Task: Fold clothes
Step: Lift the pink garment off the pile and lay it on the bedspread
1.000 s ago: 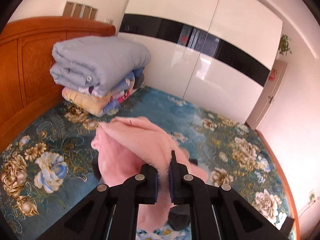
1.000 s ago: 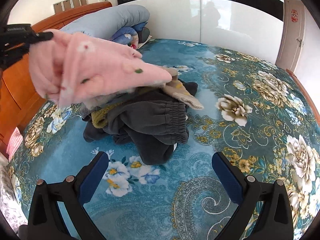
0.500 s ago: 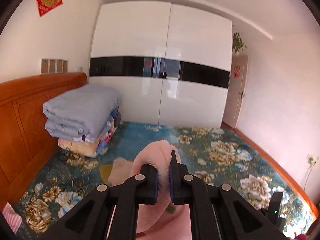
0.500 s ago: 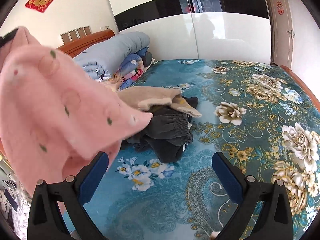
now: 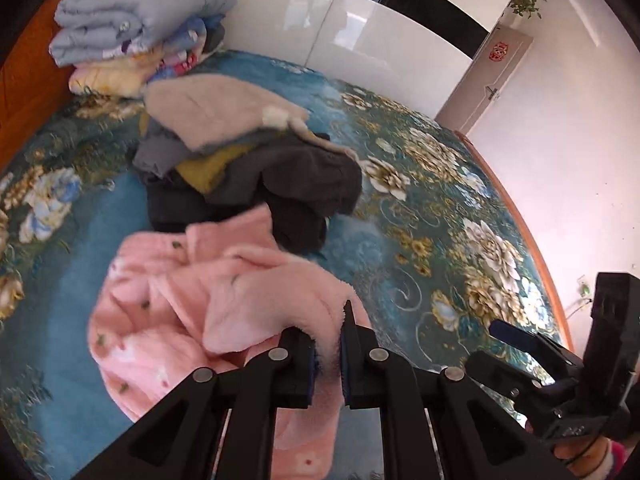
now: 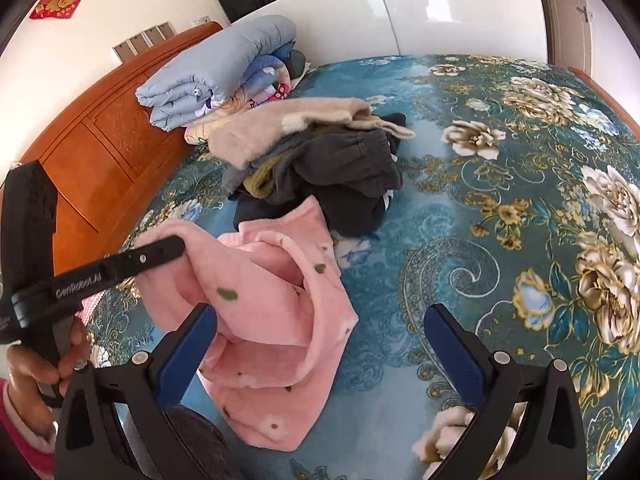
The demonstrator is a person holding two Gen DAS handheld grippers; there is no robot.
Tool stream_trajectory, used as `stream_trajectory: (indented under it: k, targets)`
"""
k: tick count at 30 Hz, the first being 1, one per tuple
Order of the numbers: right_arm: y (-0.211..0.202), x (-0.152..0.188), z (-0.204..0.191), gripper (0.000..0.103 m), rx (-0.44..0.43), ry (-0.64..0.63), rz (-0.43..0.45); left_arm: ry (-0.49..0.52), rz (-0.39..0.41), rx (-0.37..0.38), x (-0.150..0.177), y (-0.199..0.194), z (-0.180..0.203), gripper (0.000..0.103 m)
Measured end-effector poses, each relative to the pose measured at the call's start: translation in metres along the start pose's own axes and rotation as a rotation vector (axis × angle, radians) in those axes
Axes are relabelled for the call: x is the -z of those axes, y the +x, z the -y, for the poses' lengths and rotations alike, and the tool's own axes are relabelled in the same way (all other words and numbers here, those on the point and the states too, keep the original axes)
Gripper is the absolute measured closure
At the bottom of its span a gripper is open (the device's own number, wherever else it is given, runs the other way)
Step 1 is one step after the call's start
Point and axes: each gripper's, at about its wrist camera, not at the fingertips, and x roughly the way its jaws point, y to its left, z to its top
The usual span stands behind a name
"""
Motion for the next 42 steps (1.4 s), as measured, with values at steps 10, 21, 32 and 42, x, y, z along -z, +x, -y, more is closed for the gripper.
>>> stream_trajectory:
  k: [10, 21, 32, 42]
  targets:
    - [0.066, -0.014, 0.012, 0.0, -0.029, 0.054, -0.111, -0.139, -0.015, 0.041, 0.037, -0.036, -0.052, 0.055]
    - [0.172, -0.051, -0.02, 0.07, 0.086, 0.033, -0.278, -0.413, 0.076, 0.049, 0.066, -0.054, -0.121, 0.054]
    - [0.032, -0.056, 0.037, 0.095, -0.057, 0.161, -0.009, -0.422, 0.11, 0.133, 0.074, -0.063, -0.114, 0.053]
    - [-0.164, 0.064, 0.213, 0.095, 0.342, 0.495, 0.252, -0.431, 0.1, 0.147, 0.075, -0.062, -0.113, 0.046]
